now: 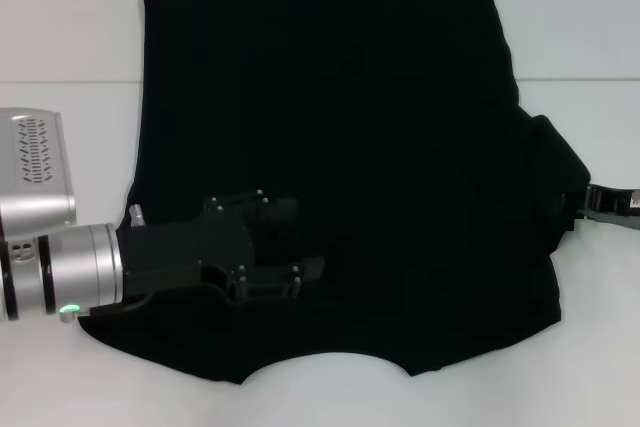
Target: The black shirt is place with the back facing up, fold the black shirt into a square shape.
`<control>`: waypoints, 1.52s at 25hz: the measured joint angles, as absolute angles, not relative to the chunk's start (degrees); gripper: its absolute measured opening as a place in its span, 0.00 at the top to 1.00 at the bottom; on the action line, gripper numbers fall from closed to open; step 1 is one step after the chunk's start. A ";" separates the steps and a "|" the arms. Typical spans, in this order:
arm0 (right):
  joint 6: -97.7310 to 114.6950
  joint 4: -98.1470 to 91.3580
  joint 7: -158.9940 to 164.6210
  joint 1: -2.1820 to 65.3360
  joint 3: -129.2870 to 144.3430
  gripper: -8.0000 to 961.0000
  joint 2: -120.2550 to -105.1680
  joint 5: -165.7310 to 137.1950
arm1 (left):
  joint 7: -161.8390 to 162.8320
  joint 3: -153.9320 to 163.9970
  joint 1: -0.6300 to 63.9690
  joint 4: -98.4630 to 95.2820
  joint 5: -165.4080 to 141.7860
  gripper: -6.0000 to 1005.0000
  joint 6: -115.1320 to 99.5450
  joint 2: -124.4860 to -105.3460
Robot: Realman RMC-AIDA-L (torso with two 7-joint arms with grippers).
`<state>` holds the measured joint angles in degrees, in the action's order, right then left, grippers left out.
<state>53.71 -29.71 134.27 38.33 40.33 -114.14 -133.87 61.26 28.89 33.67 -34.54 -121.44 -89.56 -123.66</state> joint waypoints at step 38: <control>53.24 -32.04 125.59 33.54 24.04 0.98 -113.37 -131.77 | 61.30 28.94 33.10 -34.02 -120.30 0.19 -90.28 -124.00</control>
